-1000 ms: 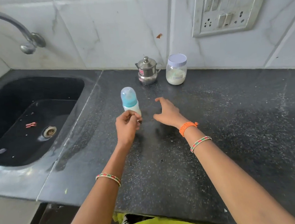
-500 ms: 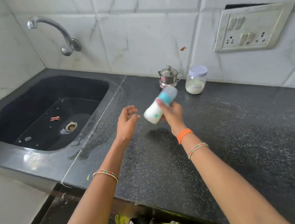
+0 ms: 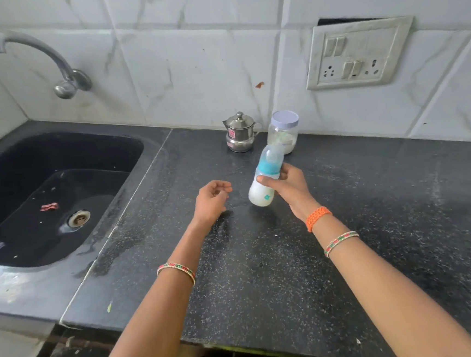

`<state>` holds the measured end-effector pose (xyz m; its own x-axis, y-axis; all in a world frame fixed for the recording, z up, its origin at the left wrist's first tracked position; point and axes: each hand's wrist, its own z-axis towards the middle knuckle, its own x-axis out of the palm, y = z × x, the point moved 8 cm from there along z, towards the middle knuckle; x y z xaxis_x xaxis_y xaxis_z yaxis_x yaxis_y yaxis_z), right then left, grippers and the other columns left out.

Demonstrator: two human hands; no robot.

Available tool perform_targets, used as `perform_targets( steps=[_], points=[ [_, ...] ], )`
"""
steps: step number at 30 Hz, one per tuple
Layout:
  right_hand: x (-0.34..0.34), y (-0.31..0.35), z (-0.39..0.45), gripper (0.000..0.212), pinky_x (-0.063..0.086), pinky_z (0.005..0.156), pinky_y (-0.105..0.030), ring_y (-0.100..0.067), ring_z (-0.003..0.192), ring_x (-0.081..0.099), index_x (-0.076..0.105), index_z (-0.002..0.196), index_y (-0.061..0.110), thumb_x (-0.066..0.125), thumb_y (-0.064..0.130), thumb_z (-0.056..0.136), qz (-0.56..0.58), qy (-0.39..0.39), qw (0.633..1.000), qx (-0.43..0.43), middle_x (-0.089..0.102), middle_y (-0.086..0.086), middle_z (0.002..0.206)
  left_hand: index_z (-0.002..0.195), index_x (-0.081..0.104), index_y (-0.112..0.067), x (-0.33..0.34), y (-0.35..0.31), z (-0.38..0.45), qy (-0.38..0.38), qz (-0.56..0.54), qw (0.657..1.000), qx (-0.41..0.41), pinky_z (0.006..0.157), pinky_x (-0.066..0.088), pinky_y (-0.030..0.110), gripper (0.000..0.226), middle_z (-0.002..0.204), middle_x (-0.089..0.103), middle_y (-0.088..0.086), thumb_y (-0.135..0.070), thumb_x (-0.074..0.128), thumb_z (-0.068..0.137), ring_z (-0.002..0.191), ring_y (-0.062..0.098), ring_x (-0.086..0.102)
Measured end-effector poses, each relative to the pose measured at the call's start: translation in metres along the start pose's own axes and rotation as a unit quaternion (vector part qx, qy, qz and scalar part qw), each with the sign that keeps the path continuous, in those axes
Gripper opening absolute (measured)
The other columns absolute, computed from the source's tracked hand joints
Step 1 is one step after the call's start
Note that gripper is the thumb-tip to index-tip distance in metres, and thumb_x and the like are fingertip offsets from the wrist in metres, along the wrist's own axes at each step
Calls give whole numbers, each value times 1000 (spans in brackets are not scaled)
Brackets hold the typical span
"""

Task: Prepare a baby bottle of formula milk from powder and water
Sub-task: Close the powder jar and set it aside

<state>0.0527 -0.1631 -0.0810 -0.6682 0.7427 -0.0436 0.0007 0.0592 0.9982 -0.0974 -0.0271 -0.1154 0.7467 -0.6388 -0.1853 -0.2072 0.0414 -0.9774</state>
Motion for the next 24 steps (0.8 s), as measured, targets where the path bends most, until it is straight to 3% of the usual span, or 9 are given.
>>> perform_targets(
  steps=[3,8,12,15,18,20,22,24],
  points=[
    [-1,8,18,40,49,72,-20,-7,88,64,64,107,14,80,9,71,-37,-5,999,-20,69,-3,105,95,60,-21,3,8,4,3,18,1000,-11,63,49,31,28,99,67,-1,1,44,87,85,14,57],
    [5,25,53,43,48,70,-19,-5,84,63,64,105,15,83,19,67,-57,-82,993,-64,68,3,98,94,61,-22,2,4,19,-8,61,998,12,60,49,26,30,93,66,-6,2,45,86,76,13,58],
    [18,11,62,49,48,78,-24,-15,92,63,61,109,13,83,20,66,-146,-40,987,-58,66,-1,104,94,62,-21,5,-8,33,-13,79,996,28,59,48,23,32,93,65,-6,5,47,84,66,7,56],
    [18,-6,50,52,46,76,-24,-17,95,63,58,108,14,84,28,66,-170,-43,982,-72,63,2,101,98,62,-19,12,-6,39,-9,87,996,29,66,48,24,34,96,66,-3,7,46,83,70,6,57],
    [25,-24,46,86,45,92,-33,-26,119,54,39,133,10,84,34,64,-269,20,961,-61,57,-2,122,113,58,-9,31,-1,41,30,97,995,18,80,50,30,46,109,64,7,16,40,79,94,17,61],
    [19,-42,40,114,30,111,-45,-29,138,32,15,148,9,83,40,63,-373,16,927,-34,38,-12,147,124,53,-3,42,4,40,49,104,993,8,96,47,35,57,119,61,12,22,37,76,111,21,57],
    [14,-47,32,102,23,112,-49,-28,139,28,23,146,15,79,42,66,-415,-30,908,-51,37,-11,147,128,51,-1,46,7,39,47,120,992,13,103,41,30,59,125,60,12,23,36,76,118,21,54],
    [15,-40,30,71,27,104,-49,-25,129,41,45,130,23,76,40,68,-371,-56,923,-83,54,-3,130,129,52,-1,46,7,38,41,127,991,24,100,38,20,60,127,59,12,22,35,76,120,18,54]
  ],
)
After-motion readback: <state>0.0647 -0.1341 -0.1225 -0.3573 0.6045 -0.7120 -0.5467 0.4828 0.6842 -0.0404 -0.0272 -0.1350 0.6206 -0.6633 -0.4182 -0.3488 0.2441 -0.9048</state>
